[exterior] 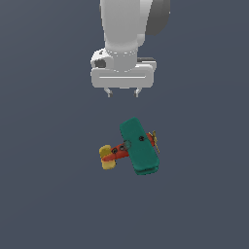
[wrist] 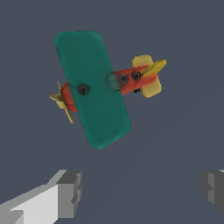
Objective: Pick up the object and move it to a goal position.
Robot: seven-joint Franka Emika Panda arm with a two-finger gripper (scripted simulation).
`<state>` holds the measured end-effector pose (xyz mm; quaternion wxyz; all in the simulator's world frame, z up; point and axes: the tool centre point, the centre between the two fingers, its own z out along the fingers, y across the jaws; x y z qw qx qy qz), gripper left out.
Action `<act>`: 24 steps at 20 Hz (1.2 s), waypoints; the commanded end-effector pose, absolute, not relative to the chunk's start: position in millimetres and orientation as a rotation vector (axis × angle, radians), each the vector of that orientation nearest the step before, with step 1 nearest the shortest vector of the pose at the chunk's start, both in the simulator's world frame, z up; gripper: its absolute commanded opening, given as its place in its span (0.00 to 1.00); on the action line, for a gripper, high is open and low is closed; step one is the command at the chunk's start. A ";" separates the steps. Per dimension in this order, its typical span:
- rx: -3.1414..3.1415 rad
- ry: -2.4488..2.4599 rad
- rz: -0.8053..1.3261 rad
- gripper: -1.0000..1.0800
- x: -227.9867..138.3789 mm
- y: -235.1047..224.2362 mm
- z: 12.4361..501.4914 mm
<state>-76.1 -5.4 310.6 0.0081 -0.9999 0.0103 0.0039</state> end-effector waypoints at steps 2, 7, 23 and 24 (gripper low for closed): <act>-3.125 0.032 0.012 0.81 -75.9 -5.3 310.5; -3.114 0.020 -0.013 0.81 -74.2 -2.0 316.0; -2.977 -0.126 -0.320 0.81 -56.2 37.9 386.3; -2.966 -0.139 -0.347 0.81 -55.1 41.4 392.8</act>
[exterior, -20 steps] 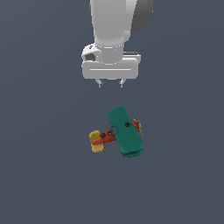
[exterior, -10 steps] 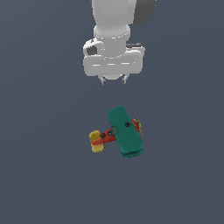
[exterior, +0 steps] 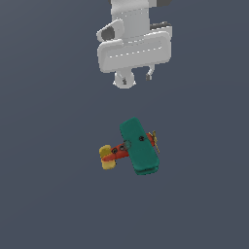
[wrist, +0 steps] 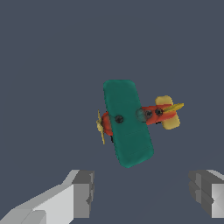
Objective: Pick up the object and move it to a goal position.
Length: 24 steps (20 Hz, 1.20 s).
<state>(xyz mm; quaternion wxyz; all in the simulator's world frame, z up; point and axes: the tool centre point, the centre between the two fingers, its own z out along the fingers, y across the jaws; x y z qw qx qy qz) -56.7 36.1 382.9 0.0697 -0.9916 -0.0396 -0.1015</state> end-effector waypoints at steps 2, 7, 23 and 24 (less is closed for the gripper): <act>-2.942 -0.164 -0.400 0.81 -53.1 48.1 405.8; -2.885 -0.226 -0.533 0.81 -49.8 64.8 438.4; -2.715 -0.415 -0.937 0.81 -52.6 117.7 536.5; -2.705 -0.427 -0.961 0.81 -53.4 121.0 542.0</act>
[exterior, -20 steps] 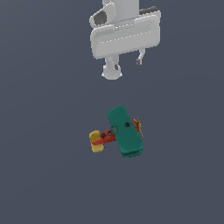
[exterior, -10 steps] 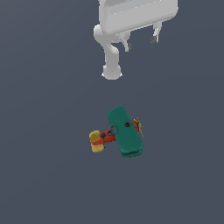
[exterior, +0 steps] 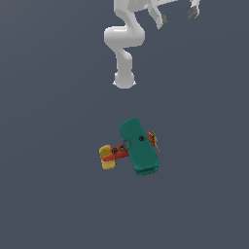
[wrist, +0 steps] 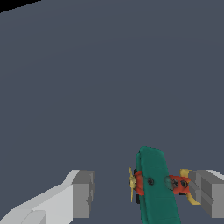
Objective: Pick up the object and move it to a goal position.
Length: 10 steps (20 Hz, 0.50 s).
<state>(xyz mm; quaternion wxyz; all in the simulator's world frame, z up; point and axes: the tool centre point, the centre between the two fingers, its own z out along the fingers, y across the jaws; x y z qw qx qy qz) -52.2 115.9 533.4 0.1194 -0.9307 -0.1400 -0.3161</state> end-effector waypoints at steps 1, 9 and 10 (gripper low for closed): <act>-2.695 -0.438 -0.985 0.81 -54.2 124.3 547.5; -2.619 -0.528 -1.170 0.81 -62.3 151.5 587.4; -2.610 -0.539 -1.192 0.81 -63.5 155.0 591.9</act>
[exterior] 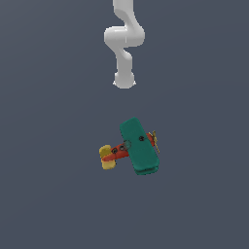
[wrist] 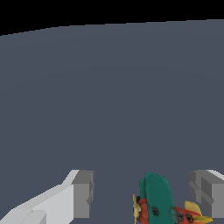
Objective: Pick up the object and move it to a goal position.
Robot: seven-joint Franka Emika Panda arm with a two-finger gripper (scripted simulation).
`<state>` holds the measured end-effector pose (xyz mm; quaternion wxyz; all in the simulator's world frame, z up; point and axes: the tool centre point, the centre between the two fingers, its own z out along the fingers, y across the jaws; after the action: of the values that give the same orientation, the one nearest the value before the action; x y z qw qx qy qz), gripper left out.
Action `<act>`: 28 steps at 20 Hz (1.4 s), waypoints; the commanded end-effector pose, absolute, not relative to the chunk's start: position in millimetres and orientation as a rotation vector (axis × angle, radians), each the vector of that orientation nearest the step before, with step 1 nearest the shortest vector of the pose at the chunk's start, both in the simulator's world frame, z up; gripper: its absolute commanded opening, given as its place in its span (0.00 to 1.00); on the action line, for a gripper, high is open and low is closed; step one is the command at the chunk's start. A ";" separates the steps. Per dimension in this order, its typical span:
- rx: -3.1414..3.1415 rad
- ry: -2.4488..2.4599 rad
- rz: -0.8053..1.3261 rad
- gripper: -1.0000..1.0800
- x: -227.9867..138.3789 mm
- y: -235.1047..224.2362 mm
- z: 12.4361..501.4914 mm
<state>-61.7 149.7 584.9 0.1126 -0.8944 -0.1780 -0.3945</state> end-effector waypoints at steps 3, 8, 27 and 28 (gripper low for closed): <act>-2.584 -0.572 -1.258 0.81 -67.2 165.4 604.6; -2.543 -0.626 -1.364 0.81 -73.7 183.0 623.1; -2.423 -0.821 -1.722 0.81 -96.0 249.9 659.6; -2.419 -0.831 -1.739 0.81 -96.8 253.3 659.9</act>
<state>-95.4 248.1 659.1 0.0307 -0.7876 -0.2647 -0.5557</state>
